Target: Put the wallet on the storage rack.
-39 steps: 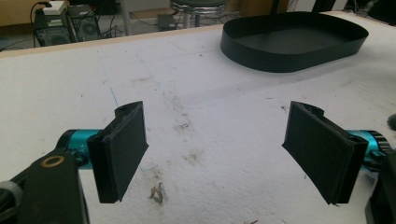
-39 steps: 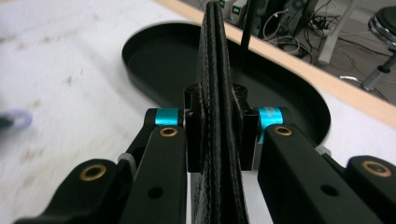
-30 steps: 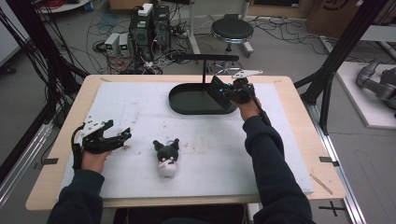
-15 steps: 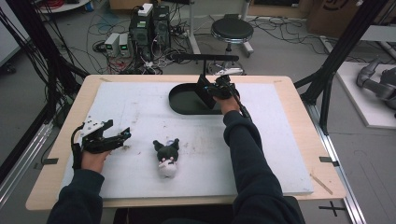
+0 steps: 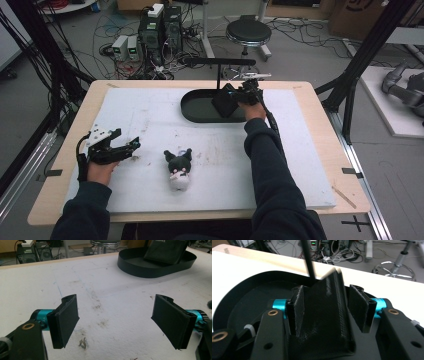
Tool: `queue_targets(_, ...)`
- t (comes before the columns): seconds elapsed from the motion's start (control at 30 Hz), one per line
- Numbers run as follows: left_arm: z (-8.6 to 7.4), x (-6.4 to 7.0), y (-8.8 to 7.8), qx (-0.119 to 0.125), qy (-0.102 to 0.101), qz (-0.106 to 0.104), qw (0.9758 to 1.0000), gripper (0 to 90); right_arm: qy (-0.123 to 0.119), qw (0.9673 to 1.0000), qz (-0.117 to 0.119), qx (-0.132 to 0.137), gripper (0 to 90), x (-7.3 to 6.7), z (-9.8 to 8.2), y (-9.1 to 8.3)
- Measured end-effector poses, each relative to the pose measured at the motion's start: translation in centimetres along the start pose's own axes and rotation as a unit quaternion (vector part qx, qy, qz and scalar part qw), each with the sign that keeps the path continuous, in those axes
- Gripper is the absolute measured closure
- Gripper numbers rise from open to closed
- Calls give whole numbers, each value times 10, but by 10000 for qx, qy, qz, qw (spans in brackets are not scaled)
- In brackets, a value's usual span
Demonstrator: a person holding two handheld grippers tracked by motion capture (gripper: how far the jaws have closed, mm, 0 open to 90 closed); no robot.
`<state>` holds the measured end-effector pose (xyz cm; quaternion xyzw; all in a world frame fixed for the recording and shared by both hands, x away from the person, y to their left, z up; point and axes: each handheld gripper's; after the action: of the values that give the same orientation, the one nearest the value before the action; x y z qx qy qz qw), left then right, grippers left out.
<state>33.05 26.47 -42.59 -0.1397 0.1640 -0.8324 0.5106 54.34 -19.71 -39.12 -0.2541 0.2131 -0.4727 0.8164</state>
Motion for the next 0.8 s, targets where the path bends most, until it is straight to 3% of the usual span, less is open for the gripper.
queue_targets(0.1,0,0,0,-16,25,6,10000,208,33,10000,-83,-4,483,10,0,-12)
queue_targets(0.2,0,0,1,-3,15,4,10000,208,31,9997,-135,197,486,16,-4,-28)
queue_targets(0.23,0,-1,1,-7,9,8,10000,208,-29,9997,-169,153,471,21,-8,-40)
queue_targets(0.27,0,-1,1,-17,23,6,10000,208,-29,9997,-169,153,471,21,-8,-40)
queue_targets(0.33,0,-1,1,-21,28,6,10000,208,-266,9994,-238,-4,437,28,-11,-61)
queue_targets(0.4,0,-1,1,-9,5,21,10000,208,-263,9995,-199,-18,422,31,-12,-70)
queue_targets(0.5,0,-2,1,22,-29,50,10000,208,-540,9981,-233,158,356,34,-21,-98)
queue_targets(0.63,-1,-4,1,36,-92,32,9999,208,-606,9979,42,-221,234,33,-30,-132)
queue_targets(0.67,-1,-4,1,29,-85,38,10000,208,-690,9973,63,-240,213,31,-33,-139)
queue_targets(0.7,0,-4,0,54,-105,40,9999,208,-1158,9933,34,-7,213,24,-40,-153)
queue_targets(0.73,0,-4,-1,61,-94,44,9999,208,-1158,9933,34,-7,213,24,-40,-153)
queue_targets(0.8,0,-3,-2,79,-84,34,9999,208,-1652,9862,-79,109,213,17,-51,-160)
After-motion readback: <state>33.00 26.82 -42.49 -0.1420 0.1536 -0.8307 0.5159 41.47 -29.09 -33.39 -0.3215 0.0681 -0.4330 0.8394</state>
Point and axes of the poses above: each handheld gripper's, and its own axes: y roughly forward along the jaws, z roughly out of its top, x roughly to its right, and after that the axes turned 4 degrees about -x, right-handed
